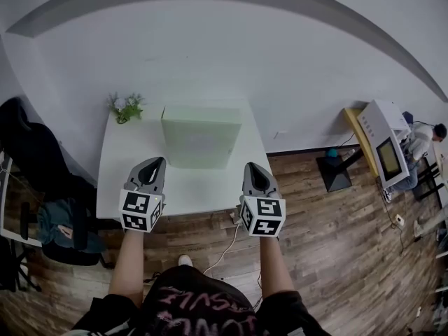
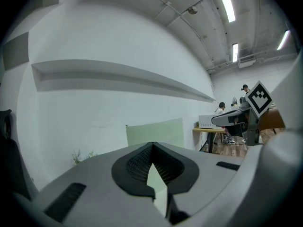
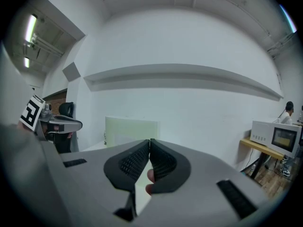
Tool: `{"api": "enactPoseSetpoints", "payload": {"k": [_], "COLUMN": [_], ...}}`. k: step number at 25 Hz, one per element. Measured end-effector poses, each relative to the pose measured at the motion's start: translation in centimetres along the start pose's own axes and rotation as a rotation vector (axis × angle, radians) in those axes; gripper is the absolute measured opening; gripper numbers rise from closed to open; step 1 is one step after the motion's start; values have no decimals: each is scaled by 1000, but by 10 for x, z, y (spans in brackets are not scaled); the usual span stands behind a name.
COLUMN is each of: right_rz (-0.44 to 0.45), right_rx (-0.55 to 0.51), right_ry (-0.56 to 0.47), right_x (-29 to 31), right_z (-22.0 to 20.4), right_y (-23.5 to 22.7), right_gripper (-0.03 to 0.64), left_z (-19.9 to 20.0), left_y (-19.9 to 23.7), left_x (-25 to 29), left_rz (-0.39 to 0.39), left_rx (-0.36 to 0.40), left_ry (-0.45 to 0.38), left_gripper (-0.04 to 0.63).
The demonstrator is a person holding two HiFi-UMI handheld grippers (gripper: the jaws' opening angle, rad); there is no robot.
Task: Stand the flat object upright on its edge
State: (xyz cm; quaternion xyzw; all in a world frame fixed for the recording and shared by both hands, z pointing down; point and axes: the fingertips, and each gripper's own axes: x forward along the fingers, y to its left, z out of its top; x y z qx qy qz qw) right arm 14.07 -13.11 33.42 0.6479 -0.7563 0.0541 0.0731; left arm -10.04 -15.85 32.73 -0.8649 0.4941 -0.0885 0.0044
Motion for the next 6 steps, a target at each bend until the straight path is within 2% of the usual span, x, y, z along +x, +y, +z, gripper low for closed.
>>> {"api": "enactPoseSetpoints", "payload": {"k": [6], "right_rz": [-25], "right_rx": [-5], "right_ry": [0], "right_x": [17], "right_z": [6], "right_y": [2], "right_gripper": [25], "left_z": [1], "left_y": [16], "left_x": [15], "left_rz": [-28], "left_rx": [10], "left_ry": [-3], "left_gripper": [15]}}
